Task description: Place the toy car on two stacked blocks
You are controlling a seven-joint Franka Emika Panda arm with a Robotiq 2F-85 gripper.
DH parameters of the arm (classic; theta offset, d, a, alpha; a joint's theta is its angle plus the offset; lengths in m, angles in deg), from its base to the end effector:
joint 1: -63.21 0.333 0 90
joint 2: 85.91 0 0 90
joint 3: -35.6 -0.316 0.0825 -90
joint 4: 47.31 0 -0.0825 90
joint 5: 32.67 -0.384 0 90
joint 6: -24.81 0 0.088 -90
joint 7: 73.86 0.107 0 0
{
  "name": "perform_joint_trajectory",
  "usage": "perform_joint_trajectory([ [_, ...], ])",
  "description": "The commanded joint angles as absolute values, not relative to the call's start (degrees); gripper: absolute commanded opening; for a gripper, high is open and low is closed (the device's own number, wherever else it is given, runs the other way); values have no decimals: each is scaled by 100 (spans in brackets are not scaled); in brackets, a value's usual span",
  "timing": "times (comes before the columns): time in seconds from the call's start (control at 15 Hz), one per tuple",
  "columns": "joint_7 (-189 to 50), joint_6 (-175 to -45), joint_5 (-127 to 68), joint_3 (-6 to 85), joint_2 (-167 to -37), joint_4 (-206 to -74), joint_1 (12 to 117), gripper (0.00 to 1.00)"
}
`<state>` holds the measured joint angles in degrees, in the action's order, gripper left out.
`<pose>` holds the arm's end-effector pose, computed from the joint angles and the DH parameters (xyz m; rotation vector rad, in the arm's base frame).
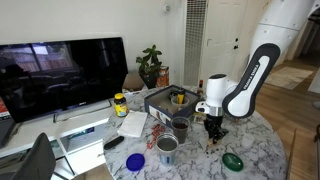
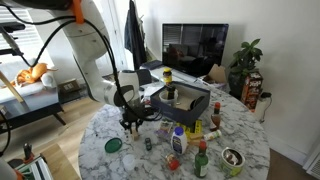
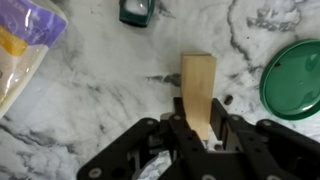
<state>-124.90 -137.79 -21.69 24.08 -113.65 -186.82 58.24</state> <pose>0.4605 0.0733 0.1097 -2.5650 -1.7002 0.0653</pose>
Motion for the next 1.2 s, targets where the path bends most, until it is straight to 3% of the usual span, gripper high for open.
perform_joint_trajectory([
  [0.0,-12428,-13947,-1974,2545,-11419,-18745,5946,7],
  [0.33,-12450,-13891,-1951,2533,-11415,-18745,5934,7],
  [0.4,-12455,-13869,-1956,2525,-11416,-18743,5927,13],
  [0.47,-12449,-13876,-1964,2519,-11414,-18744,5924,52],
  [0.67,-12489,-13823,-2016,2454,-11405,-18752,5868,69],
  [0.93,-12489,-13867,-2069,2428,-11257,-18820,5790,98],
  [1.13,-12372,-13899,-2102,2561,-11011,-18907,5696,100],
])
